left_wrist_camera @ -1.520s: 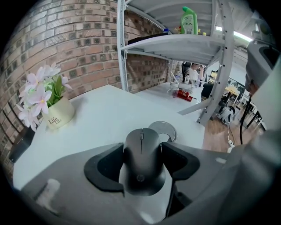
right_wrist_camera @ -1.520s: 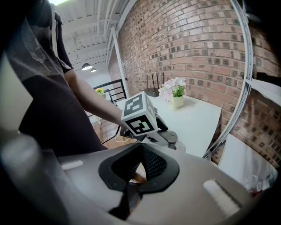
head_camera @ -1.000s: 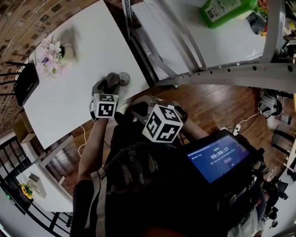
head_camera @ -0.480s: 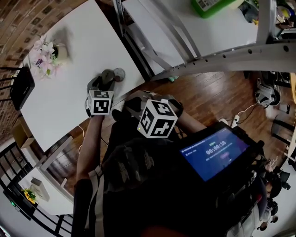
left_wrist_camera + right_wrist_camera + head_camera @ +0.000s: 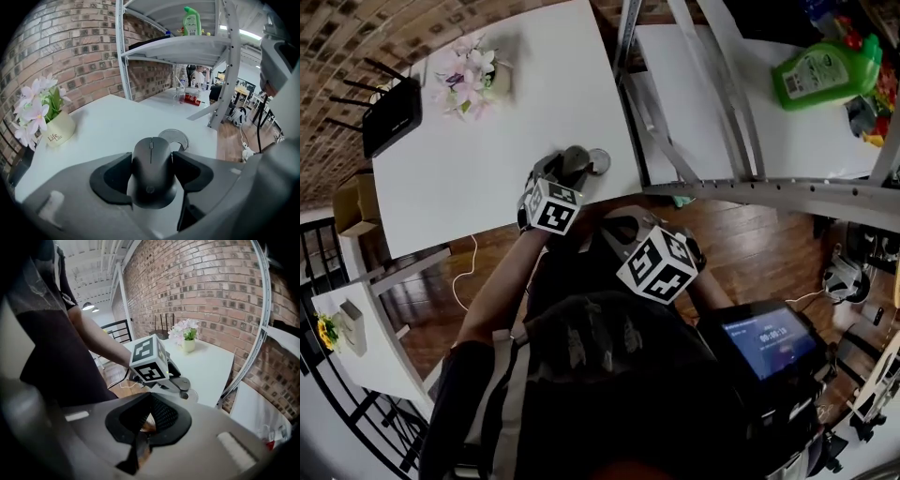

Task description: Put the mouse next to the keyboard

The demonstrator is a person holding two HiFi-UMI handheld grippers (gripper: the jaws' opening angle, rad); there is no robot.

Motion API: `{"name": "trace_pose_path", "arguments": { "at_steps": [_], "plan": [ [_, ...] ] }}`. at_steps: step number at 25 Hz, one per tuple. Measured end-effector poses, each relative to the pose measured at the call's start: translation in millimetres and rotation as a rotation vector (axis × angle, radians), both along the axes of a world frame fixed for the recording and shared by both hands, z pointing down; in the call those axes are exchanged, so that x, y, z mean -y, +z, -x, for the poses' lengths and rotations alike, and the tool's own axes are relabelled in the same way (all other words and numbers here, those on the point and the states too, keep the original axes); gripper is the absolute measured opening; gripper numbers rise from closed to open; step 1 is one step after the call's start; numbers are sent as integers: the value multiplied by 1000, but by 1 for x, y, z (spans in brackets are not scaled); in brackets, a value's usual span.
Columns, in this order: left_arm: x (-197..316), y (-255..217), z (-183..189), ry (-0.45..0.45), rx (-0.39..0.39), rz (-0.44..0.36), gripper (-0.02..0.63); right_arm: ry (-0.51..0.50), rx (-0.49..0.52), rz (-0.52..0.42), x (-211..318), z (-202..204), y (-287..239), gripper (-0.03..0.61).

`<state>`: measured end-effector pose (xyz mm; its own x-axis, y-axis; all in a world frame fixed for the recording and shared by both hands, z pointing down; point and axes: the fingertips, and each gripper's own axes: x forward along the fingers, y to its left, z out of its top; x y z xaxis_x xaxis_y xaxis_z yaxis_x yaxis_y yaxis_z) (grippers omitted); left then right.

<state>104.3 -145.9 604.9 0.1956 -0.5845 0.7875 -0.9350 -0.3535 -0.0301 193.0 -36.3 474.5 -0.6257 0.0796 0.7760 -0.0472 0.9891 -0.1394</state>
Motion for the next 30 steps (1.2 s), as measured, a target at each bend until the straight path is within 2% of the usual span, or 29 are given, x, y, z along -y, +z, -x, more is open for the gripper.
{"name": "trace_pose_path", "arguments": {
  "at_steps": [4, 7, 13, 15, 19, 24, 30],
  "plan": [
    [0, -1, 1, 5, -6, 24, 284, -18, -20, -13, -2, 0, 0, 6],
    [4, -12, 5, -9, -44, 1, 285, -37, -29, -21, -2, 3, 0, 6],
    [4, -6, -1, 82, -13, 62, 284, -58, -44, -28, -3, 4, 0, 6],
    [4, -4, -1, 90, -10, 57, 284, -56, -49, -35, -3, 4, -1, 6],
    [2, -4, 5, 69, -16, 22, 281, -30, -33, -34, -3, 7, -1, 6],
    [-2, -3, 6, -10, -26, -3, 276, -29, -12, -39, -3, 6, -3, 6],
    [-5, -3, 13, -36, -13, 13, 278, -20, 21, -6, -5, 3, 0, 6]
  ]
}}
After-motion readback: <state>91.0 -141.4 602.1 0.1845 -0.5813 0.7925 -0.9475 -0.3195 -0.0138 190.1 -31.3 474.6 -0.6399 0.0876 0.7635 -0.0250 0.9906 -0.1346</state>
